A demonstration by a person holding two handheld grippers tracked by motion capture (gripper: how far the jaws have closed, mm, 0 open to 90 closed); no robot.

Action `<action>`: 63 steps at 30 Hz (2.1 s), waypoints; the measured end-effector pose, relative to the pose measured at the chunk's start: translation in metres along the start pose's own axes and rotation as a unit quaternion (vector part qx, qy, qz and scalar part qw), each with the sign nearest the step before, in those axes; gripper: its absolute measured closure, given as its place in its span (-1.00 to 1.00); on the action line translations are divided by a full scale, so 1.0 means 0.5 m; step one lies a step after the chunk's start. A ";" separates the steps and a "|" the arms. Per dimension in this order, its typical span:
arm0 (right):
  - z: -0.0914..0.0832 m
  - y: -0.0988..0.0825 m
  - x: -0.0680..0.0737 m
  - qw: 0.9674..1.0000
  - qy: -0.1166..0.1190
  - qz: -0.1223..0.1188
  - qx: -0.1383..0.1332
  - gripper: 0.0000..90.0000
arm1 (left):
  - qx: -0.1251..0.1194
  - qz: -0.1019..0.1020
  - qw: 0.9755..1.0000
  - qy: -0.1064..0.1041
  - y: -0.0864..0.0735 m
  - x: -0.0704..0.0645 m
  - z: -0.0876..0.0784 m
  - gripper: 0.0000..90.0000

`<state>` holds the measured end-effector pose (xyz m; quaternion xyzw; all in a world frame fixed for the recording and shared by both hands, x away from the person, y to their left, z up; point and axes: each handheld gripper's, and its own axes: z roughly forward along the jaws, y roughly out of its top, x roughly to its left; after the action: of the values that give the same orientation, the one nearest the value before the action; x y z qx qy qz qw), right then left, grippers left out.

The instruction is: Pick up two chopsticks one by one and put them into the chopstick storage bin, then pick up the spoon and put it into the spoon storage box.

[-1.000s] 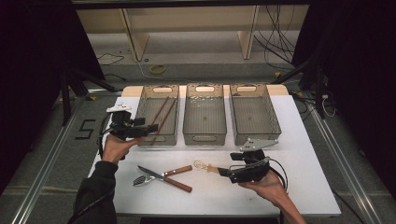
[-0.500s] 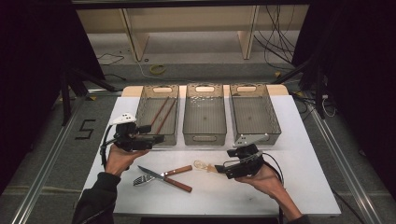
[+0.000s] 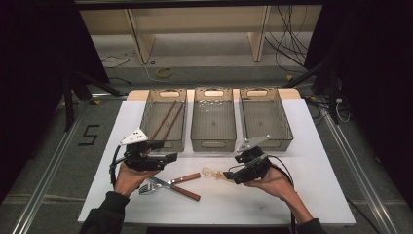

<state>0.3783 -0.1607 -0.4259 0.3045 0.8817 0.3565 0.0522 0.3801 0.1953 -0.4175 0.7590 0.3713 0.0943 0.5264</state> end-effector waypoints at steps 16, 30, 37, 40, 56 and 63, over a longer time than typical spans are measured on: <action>0.039 0.005 -0.003 0.998 -0.006 -0.022 0.062 -0.27 | 0.005 0.009 1.000 -0.005 -0.036 -0.017 -0.004 -0.59; 0.072 0.001 -0.013 0.992 -0.001 -0.037 0.125 0.03 | 0.005 0.019 1.000 -0.011 -0.060 -0.028 0.002 -0.59; 0.083 -0.003 -0.014 0.987 -0.006 -0.054 0.149 0.19 | 0.006 0.025 1.000 -0.013 -0.070 -0.031 0.004 -0.59; 0.087 -0.002 -0.009 0.984 -0.011 -0.068 0.163 0.27 | 0.008 0.026 1.000 -0.013 -0.072 -0.031 0.004 -0.59; 0.102 0.009 0.009 0.972 -0.027 -0.104 0.209 0.65 | 0.008 0.029 0.999 -0.010 -0.078 -0.029 0.002 -0.58; 0.097 0.011 0.010 0.975 -0.020 -0.093 0.201 0.67 | 0.007 0.030 0.999 -0.009 -0.081 -0.027 0.003 -0.58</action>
<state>0.3922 -0.1257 -0.4574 0.2324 0.9586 0.1598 0.0405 0.3523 0.1922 -0.4499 0.7743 0.3439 0.1007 0.5215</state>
